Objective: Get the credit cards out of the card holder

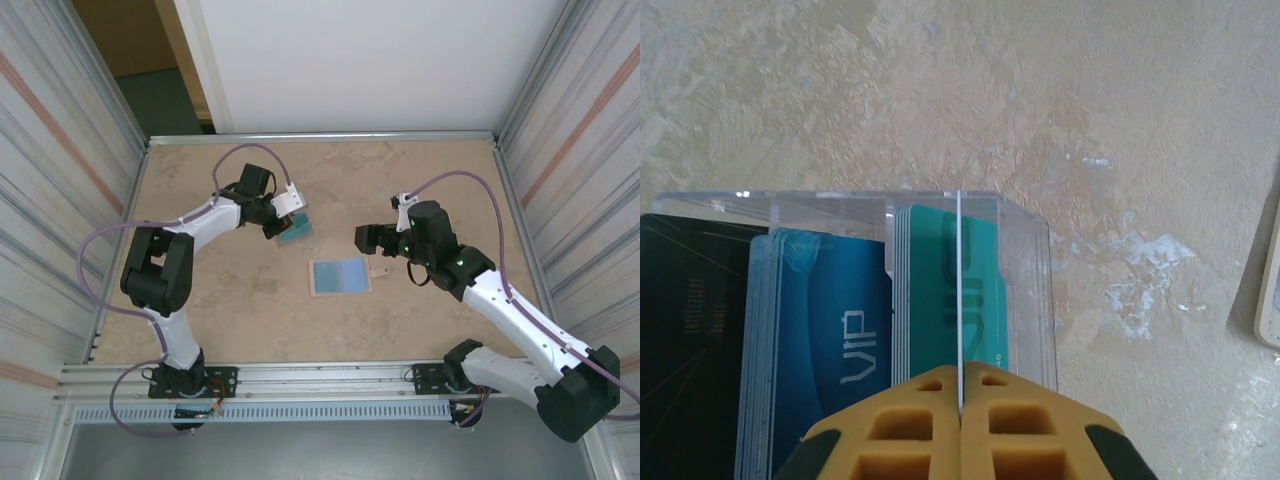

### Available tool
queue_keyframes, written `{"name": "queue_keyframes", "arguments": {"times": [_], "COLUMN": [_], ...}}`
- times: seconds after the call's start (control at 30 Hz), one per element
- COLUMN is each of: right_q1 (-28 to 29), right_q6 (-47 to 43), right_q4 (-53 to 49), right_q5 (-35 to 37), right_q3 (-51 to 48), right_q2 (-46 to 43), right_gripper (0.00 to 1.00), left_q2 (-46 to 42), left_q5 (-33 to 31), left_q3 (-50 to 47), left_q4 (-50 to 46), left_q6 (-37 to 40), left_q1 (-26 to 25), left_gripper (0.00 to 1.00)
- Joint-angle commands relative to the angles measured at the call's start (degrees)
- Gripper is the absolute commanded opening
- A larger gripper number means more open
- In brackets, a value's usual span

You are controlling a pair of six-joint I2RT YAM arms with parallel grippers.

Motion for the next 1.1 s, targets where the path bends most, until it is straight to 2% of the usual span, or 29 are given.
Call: {"name": "queue_keyframes", "arguments": {"times": [0.0,0.07,0.13,0.2,0.23,0.37,0.47,0.6,0.63,0.7,0.77,0.8,0.9,0.93,1.0,1.07], "right_q1": [0.65,0.84,1.09,1.43,1.75,4.97,8.06,11.97,12.97,15.06,16.95,17.93,20.47,21.14,21.86,22.11], "right_q6": [1.1,1.0,0.92,0.77,0.85,0.85,1.24,2.54,3.0,3.78,4.47,4.69,4.8,4.67,4.3,4.04], "right_q4": [-0.77,-0.76,-0.89,-1.14,-1.54,-5.39,-8.47,-10.08,-10.28,-10.77,-11.39,-11.65,-12.06,-12.12,-11.88,-11.88], "right_q5": [1.25,1.26,1.57,1.92,2.5,8.69,12.96,14.49,14.64,14.83,14.97,14.96,14.84,14.57,13.64,12.6], "right_q3": [-0.5,-0.4,-0.35,-0.23,-0.08,1.47,2.83,3.28,3.43,3.56,4.35,4.88,6.84,7.53,9.03,10.52], "right_q2": [0.16,0.22,0.33,0.59,0.94,3.11,5.58,9.05,10.14,12.28,14.88,16.41,21.08,22.76,25.79,28.42], "right_gripper": [0.99,0.99,0.99,0.99,0.99,0.99,1.0,0.86,0.82,0.75,0.7,0.68,0.62,0.6,0.56,0.51], "left_q2": [1.34,1.71,1.85,1.5,1.14,-0.84,-3.13,-8.4,-10.29,-14.07,-18.45,-20.75,-27.3,-29.74,-34.12,-38.18], "left_q5": [-0.5,-0.59,-0.44,-0.01,0.23,0.5,-0.49,-2.17,-2.62,-4.03,-6.53,-8.2,-14.27,-15.79,-17.99,-20.5], "left_q3": [2.1,2.37,2.65,2.89,2.99,2.95,2.32,-1.04,-2.56,-5.92,-9.51,-11.24,-16.47,-18.38,-22.17,-25.59], "left_q4": [-1.6,-1.76,-1.98,-2.06,-2.27,-2.92,-2.97,-1.16,-0.18,2.05,4.22,5.58,7.64,8.67,10.78,12.37], "left_q6": [1.33,1.45,1.18,0.75,0.56,-0.22,-1.71,-5.53,-6.68,-9.1,-11.88,-13.76,-20.43,-22.61,-26.63,-31.15], "left_q1": [0.44,0.45,0.45,0.4,0.35,-0.27,-0.84,-1.87,-2.22,-2.73,-3.15,-3.15,-3.24,-3.26,-3.27,-3.27], "left_gripper": [0.0,0.0,0.04,0.1,0.17,0.25,0.25,0.27,0.31,0.33,0.34,0.41,0.44,0.56,0.57,0.74]}}
